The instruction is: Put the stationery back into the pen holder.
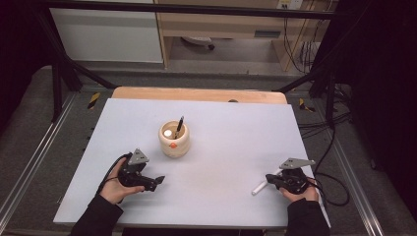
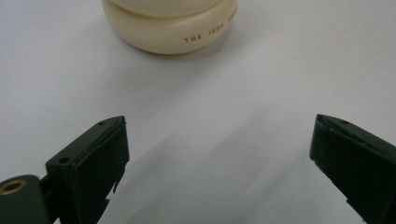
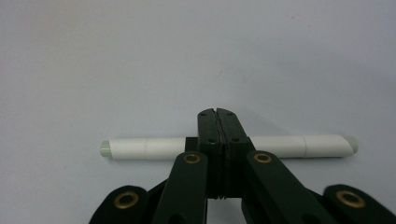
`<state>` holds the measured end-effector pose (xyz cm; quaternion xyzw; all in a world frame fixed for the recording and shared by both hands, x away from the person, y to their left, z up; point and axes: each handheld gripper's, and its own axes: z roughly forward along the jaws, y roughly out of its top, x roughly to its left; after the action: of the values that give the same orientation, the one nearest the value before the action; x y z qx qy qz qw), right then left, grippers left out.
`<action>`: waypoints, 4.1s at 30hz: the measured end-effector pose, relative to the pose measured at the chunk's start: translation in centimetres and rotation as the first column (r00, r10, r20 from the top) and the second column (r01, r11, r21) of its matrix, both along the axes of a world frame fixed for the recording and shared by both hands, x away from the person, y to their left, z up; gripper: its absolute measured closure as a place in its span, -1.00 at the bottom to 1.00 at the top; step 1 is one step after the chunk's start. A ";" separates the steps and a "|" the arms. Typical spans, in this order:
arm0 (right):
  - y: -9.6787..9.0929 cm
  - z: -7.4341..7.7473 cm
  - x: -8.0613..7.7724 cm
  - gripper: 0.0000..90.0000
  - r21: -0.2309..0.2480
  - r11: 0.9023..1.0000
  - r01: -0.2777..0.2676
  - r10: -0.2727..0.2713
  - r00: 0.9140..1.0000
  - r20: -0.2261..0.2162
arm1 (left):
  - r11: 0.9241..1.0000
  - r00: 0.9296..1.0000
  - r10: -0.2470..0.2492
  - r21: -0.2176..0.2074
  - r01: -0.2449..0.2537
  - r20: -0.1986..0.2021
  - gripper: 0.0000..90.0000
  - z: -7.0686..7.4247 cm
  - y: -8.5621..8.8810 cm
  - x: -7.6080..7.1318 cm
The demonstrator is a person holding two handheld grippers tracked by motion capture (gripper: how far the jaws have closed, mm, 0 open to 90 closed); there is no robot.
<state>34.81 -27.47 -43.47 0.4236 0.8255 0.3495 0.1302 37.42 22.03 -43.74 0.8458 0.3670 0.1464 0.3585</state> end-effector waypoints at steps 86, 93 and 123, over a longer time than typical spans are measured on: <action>3.7 -1.2 6.5 1.00 0.063 0.998 0.017 -0.022 0.996 0.085 | 1.000 1.000 0.003 -0.001 -0.003 -0.005 -0.88 0.0 0.3 0.2; 4.0 -1.3 6.9 1.00 0.063 0.998 0.011 -0.016 0.996 0.084 | 1.000 1.000 0.002 0.000 -0.002 -0.006 -0.88 0.0 0.3 0.2; 3.5 0.2 4.6 -0.10 0.099 0.995 -0.004 -0.003 0.998 0.070 | 0.999 0.999 -0.050 -0.010 0.050 -0.018 -0.85 1.8 -3.3 -1.1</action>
<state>39.44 -23.97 -43.31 0.4170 0.8022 0.4044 0.1378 36.33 18.77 -41.95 0.8543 0.3497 0.1280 0.3626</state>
